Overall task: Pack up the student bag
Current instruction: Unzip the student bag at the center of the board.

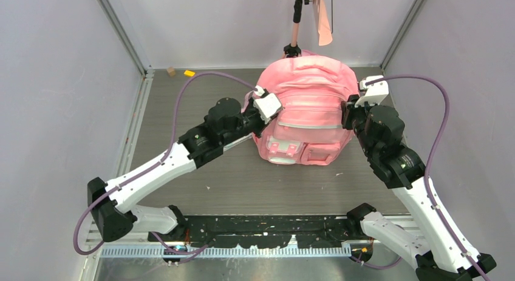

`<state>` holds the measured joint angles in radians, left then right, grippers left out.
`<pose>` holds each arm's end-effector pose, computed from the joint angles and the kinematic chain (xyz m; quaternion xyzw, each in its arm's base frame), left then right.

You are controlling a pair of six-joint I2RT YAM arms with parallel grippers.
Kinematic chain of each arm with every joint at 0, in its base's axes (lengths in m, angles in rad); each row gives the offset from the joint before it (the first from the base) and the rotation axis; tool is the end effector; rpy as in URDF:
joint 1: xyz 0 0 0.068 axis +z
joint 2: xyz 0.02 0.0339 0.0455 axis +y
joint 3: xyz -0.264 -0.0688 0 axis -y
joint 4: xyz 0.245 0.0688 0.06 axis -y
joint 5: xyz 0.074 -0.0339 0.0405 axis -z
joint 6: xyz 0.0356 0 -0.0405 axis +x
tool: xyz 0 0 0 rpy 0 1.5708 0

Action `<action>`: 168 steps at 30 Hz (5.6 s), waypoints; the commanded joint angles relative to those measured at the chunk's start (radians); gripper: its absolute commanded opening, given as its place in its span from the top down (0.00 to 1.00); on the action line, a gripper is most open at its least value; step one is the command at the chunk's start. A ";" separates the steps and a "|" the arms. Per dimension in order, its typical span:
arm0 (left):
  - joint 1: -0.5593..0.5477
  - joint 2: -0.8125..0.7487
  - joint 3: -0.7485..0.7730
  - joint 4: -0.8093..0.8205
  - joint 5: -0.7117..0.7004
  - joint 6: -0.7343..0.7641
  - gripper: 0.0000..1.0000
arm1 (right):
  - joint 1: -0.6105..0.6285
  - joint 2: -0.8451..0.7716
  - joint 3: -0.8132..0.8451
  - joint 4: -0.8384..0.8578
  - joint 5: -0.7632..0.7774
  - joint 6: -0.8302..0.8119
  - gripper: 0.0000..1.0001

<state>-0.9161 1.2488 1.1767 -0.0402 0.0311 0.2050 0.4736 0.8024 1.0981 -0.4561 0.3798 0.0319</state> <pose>0.1782 -0.2339 0.3938 0.4052 0.6260 -0.2428 0.6205 0.1476 0.0608 0.4150 -0.0444 0.7564 0.0200 0.6523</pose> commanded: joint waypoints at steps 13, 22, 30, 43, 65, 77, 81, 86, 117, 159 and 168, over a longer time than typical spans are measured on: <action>-0.130 0.242 0.587 -0.498 0.055 0.389 1.00 | 0.007 -0.008 -0.024 0.117 -0.076 0.074 0.92; -0.204 0.404 0.770 -0.571 -0.003 0.488 1.00 | 0.007 -0.008 -0.042 0.158 -0.102 0.080 0.92; -0.264 0.527 0.926 -0.619 -0.023 0.573 1.00 | 0.007 -0.008 -0.065 0.205 -0.126 0.089 0.92; -0.322 0.582 0.939 -0.499 0.013 0.596 1.00 | 0.008 -0.011 -0.100 0.269 -0.112 0.114 0.92; -0.325 0.497 0.748 -0.344 0.039 0.500 0.59 | 0.007 -0.156 -0.129 0.222 0.228 0.159 0.53; -0.303 0.252 0.471 -0.265 -0.113 0.358 0.18 | 0.007 -0.195 -0.067 0.027 0.184 0.270 0.34; -0.249 0.194 0.443 -0.320 -0.162 0.270 0.16 | 0.007 -0.175 -0.005 -0.080 0.012 0.333 0.34; -0.196 0.132 0.395 -0.316 -0.191 0.185 0.16 | 0.008 -0.095 0.088 -0.205 -0.157 0.427 0.34; -0.067 0.145 0.364 -0.323 -0.036 0.056 0.77 | 0.008 0.118 0.249 -0.291 -0.203 0.434 0.69; 0.045 0.145 0.265 -0.262 0.059 -0.014 1.00 | -0.005 0.280 0.561 -0.876 0.111 0.297 0.99; 0.081 0.115 0.232 -0.253 0.069 -0.022 1.00 | -0.077 0.277 0.468 -0.933 0.052 0.364 1.00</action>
<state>-0.8726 1.3930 1.4330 -0.2600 0.1440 0.2081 0.4438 1.0996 1.6100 -1.3067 0.3752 0.3592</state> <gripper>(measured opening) 0.052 0.236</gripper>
